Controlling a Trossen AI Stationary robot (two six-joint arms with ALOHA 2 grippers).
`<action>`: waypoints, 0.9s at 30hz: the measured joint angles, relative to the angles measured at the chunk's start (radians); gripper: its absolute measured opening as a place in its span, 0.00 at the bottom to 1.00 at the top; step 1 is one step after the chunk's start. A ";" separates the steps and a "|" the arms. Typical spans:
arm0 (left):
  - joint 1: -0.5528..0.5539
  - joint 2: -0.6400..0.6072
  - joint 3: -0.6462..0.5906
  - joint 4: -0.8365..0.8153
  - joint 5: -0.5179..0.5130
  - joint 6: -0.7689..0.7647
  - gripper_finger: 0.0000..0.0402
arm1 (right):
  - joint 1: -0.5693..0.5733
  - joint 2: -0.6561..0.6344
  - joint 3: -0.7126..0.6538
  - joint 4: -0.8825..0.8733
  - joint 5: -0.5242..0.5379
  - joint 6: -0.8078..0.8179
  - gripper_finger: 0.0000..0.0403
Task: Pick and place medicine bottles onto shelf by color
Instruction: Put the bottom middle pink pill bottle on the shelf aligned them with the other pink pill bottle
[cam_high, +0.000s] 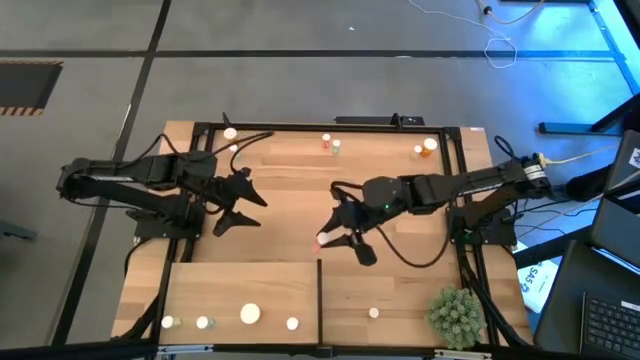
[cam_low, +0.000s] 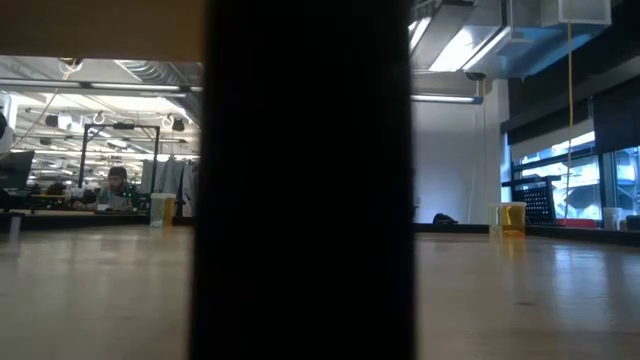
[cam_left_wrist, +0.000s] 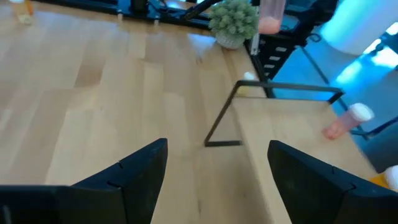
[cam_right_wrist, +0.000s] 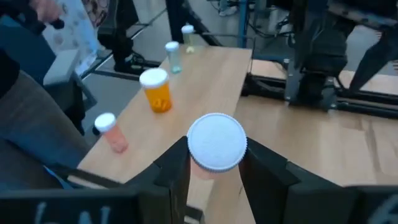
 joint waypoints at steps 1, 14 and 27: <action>-0.011 0.003 0.000 0.014 -0.008 -0.009 0.68 | 0.006 0.005 0.000 0.031 0.000 -0.001 0.32; -0.152 0.007 0.000 0.091 -0.178 -0.089 0.68 | 0.047 0.067 0.007 0.067 -0.027 0.006 0.32; -0.186 0.007 0.000 0.095 -0.177 -0.109 0.68 | 0.050 0.233 0.165 0.059 -0.056 -0.045 0.32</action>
